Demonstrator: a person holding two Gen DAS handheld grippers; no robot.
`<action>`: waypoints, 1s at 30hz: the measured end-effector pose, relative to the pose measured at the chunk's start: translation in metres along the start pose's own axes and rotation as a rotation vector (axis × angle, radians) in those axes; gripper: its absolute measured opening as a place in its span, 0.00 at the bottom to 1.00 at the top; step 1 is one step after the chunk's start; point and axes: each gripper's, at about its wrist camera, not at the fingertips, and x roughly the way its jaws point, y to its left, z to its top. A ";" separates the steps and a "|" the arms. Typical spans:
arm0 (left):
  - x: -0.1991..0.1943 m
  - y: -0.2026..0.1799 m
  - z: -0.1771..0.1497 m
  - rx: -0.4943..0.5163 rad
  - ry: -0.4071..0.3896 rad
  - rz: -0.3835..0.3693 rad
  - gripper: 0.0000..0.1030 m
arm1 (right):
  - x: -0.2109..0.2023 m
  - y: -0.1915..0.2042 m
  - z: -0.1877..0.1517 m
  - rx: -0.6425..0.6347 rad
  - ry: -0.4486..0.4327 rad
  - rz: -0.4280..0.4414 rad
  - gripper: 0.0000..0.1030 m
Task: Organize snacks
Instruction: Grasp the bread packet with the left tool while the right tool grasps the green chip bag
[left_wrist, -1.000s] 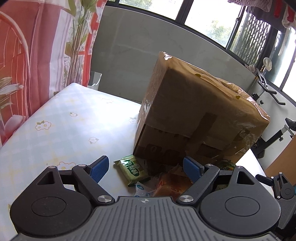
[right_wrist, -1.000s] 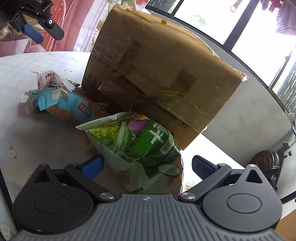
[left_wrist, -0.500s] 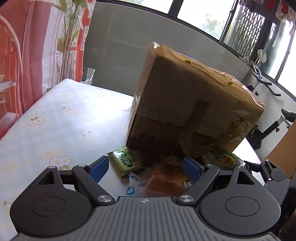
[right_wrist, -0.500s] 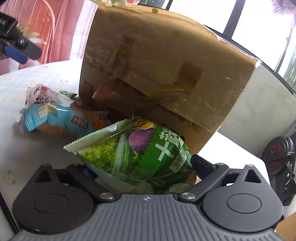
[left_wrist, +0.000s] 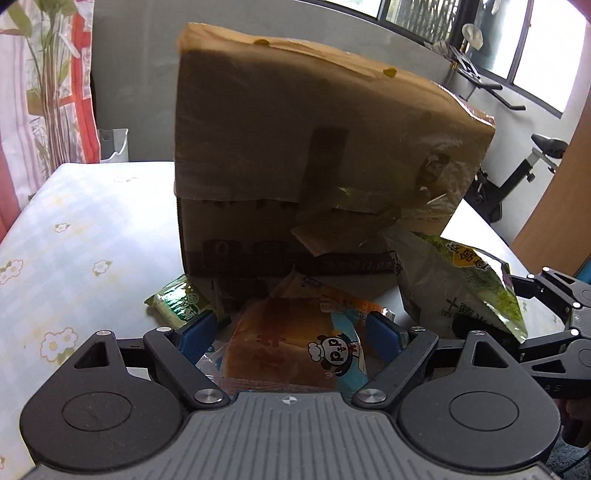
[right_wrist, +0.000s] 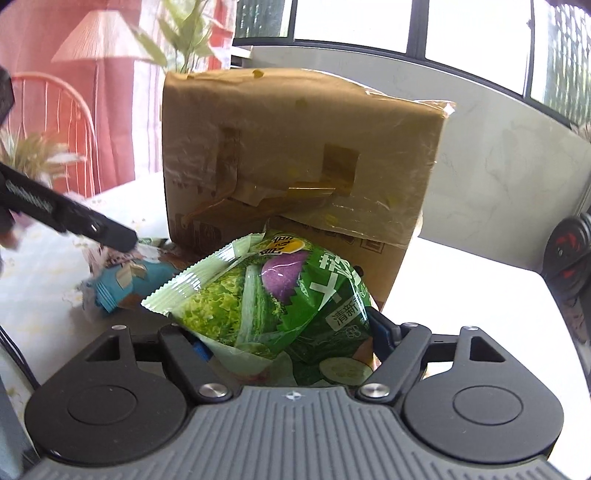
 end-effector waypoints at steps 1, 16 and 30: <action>0.004 -0.001 0.001 0.009 0.010 0.000 0.86 | -0.002 -0.001 0.000 0.014 0.000 0.004 0.76; 0.052 0.005 0.003 -0.009 0.166 -0.023 0.83 | -0.007 -0.003 0.000 0.057 -0.006 0.013 0.76; -0.007 0.019 -0.012 -0.098 0.023 -0.077 0.76 | -0.013 0.000 0.000 0.060 -0.018 0.038 0.76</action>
